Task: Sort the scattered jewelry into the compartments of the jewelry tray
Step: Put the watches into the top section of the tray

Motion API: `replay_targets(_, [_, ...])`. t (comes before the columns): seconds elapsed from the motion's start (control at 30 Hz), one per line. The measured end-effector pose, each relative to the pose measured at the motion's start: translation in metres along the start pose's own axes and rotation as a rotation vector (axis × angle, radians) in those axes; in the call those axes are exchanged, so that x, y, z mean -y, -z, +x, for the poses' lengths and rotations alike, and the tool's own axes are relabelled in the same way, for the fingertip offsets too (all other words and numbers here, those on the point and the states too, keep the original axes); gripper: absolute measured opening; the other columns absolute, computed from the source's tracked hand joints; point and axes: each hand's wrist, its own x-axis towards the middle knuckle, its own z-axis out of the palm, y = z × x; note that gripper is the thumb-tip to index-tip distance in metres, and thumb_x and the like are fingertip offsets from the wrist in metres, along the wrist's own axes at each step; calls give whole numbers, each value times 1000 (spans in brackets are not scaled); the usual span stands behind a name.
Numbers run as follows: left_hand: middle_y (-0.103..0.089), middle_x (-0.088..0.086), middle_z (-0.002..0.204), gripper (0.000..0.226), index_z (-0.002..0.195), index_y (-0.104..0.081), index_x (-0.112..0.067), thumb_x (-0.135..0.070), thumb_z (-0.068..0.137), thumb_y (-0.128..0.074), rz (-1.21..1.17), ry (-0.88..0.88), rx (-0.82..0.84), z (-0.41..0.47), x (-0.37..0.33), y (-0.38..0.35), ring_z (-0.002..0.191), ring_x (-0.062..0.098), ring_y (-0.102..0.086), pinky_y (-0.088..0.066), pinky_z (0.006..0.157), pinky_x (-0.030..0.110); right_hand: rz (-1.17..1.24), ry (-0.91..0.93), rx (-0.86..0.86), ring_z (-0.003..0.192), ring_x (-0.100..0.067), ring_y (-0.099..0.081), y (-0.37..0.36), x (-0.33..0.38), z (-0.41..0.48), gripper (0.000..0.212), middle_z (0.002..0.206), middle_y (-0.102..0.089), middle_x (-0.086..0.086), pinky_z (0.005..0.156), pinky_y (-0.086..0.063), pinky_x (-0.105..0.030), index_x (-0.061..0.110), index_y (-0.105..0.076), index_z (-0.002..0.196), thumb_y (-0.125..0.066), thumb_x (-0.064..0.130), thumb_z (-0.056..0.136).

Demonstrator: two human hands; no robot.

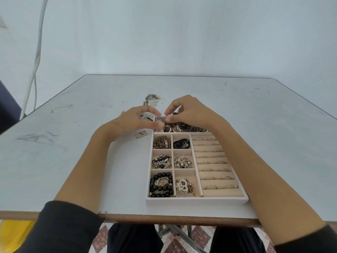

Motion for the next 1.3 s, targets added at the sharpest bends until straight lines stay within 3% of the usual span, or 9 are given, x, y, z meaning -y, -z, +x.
replay_targets(0.07, [-64,-9,113,62,100,-62,-47,-73,45,-73,14,-4,6,-1,0,0,109,16,-57,-38,105,43,0,-22,45,77,4,-55,4,1,-1,30,100,-65,10,68,-40,-15,18,-67,105,-77,26,78])
replay_targets(0.17, [-66,-6,109,59,98,-63,-46,-69,45,-74,-12,-6,19,-2,-2,0,101,15,-61,-43,101,39,-11,-59,116,95,-8,-55,7,2,-2,36,113,-60,7,74,-41,-20,22,-65,106,-80,22,73])
replay_targets(0.33, [-64,-8,115,61,99,-63,-46,-70,45,-74,-15,-10,19,-3,-2,1,110,15,-58,-40,102,37,-17,-106,125,79,-5,-51,4,4,-2,37,91,-56,11,67,-39,-24,22,-65,101,-83,15,69])
replay_targets(0.5, [-48,-18,133,57,108,-58,-47,-60,56,-76,-37,-53,26,-3,0,1,130,7,-37,-26,101,31,-72,-134,107,73,-1,-47,5,7,-3,40,83,-51,10,66,-40,-24,16,-67,104,-84,16,69])
replay_targets(0.67, [-49,-17,134,58,100,-61,-45,-66,47,-74,-36,-66,8,-4,-1,1,130,7,-39,-26,102,32,-73,-130,95,69,0,-46,2,9,-1,35,84,-54,7,62,-39,-23,16,-69,99,-82,9,69])
replay_targets(0.87, [-49,-18,135,53,99,-62,-43,-63,51,-75,-29,-81,7,-3,-2,1,130,7,-39,-25,102,32,-8,-121,108,83,-10,-57,7,4,-2,36,105,-63,-2,76,-45,-27,17,-70,105,-82,15,71])
replay_targets(1.0, [-51,-22,130,37,99,-64,-41,-52,66,-74,-38,-117,14,-2,-4,-1,129,7,-40,-27,108,35,138,-135,-21,81,-6,-62,22,-1,-5,22,95,-71,-4,72,-53,-21,9,-72,100,-75,19,81])
replay_targets(1.17, [-53,-28,121,21,103,-66,-28,-29,83,-72,-49,-163,-18,2,-8,-9,124,1,-41,-22,101,27,58,-140,-61,70,-1,-59,20,-3,-4,11,76,-68,3,56,-45,-11,12,-76,87,-76,18,78])
replay_targets(1.3, [-55,-20,128,15,97,-66,-32,-30,82,-72,-22,-195,-85,5,-10,-14,126,3,-42,-23,103,28,50,-129,-54,80,-14,-67,16,-4,-2,11,76,-70,2,75,-57,-27,15,-76,84,-77,21,76])
